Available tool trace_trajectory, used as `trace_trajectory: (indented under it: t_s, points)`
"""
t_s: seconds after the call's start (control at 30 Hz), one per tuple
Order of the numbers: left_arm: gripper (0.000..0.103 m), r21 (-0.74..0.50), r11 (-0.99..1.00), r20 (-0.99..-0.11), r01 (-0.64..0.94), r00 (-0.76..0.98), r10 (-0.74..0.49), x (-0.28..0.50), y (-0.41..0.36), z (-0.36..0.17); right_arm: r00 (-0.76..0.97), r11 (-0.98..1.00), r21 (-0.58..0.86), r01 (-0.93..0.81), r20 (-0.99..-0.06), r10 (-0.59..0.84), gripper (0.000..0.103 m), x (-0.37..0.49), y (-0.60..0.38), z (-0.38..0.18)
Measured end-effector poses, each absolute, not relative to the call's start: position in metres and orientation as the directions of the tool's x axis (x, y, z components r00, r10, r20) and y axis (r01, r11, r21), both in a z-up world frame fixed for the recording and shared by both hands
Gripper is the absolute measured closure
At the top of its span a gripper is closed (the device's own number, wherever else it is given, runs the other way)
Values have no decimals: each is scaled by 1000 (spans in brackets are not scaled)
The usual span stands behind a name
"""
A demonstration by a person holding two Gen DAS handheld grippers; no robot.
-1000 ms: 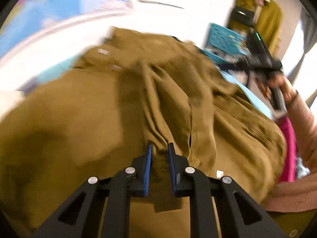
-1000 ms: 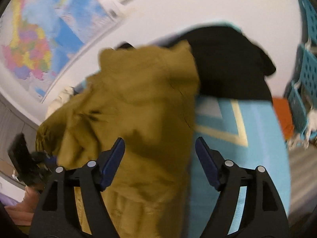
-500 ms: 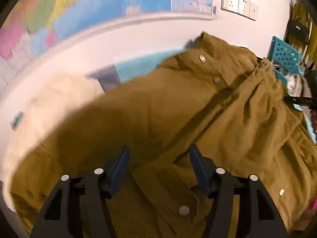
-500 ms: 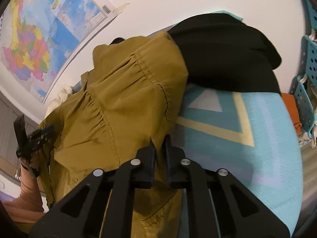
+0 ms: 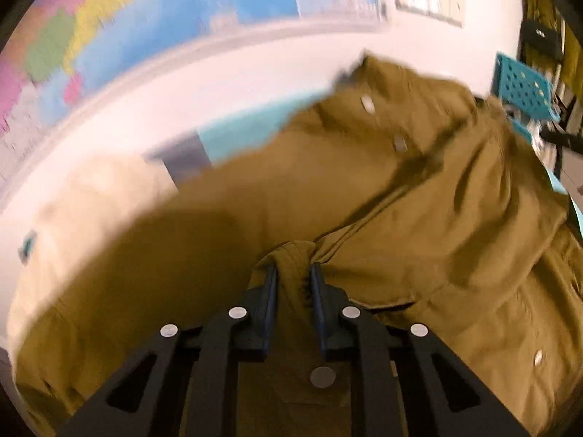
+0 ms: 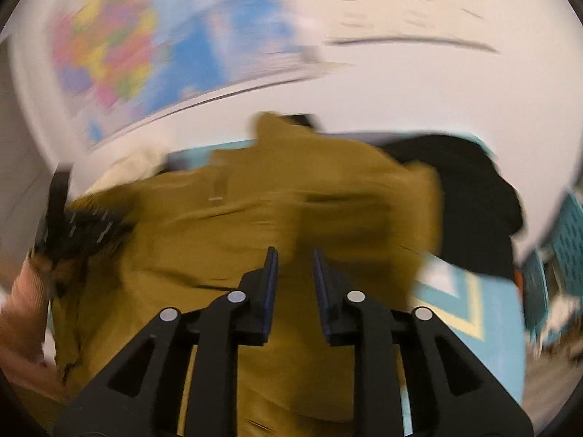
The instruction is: Fold large clothes
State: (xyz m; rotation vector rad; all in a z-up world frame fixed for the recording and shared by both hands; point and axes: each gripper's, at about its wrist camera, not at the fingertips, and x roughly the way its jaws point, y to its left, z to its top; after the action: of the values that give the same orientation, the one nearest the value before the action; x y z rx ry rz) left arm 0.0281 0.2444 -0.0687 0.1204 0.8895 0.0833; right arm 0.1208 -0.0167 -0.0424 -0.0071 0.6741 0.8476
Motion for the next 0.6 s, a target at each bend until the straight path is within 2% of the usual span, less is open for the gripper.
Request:
trace_trajectory:
  t_s: [0.07, 0.13, 0.2, 0.23, 0.3, 0.37, 0.43, 0.47, 0.53, 0.6]
  points:
    - [87, 144, 989, -756, -34, 641, 132, 36, 248, -62, 423, 621, 210, -755, -568, 706, 75, 114, 19, -41]
    - [81, 153, 988, -756, -35, 639, 140, 41, 250, -63, 378, 582, 189, -791, -597, 707, 71, 113, 55, -46]
    - [65, 149, 988, -769, -51, 622, 148, 42, 254, -68, 306, 532, 193, -825, -638, 707, 70, 115, 92, -58]
    - [65, 150, 987, -767, -65, 622, 158, 37, 256, -65, 293, 532, 184, -827, -665, 687, 70, 119, 112, -68]
    - [51, 132, 988, -760, -83, 631, 155, 26, 263, -59, 260, 536, 182, -824, -719, 644, 69, 125, 134, -87]
    - [49, 110, 988, -736, -105, 660, 152, 7, 270, -47, 263, 558, 162, -814, -754, 602, 69, 133, 148, -104]
    - [36, 98, 987, -706, -127, 691, 159, -18, 280, -31, 268, 563, 167, -810, -748, 608, 68, 133, 148, -101]
    - [34, 97, 985, -691, -145, 702, 171, -31, 286, -25, 273, 568, 168, -806, -747, 607, 67, 132, 148, -98]
    - [34, 94, 982, -672, -162, 718, 182, -55, 295, -14, 283, 555, 164, -815, -724, 629, 64, 121, 145, -85]
    - [34, 82, 980, -653, -181, 733, 190, -75, 303, -8, 216, 476, 219, -852, -680, 701, 59, 99, 145, -69]
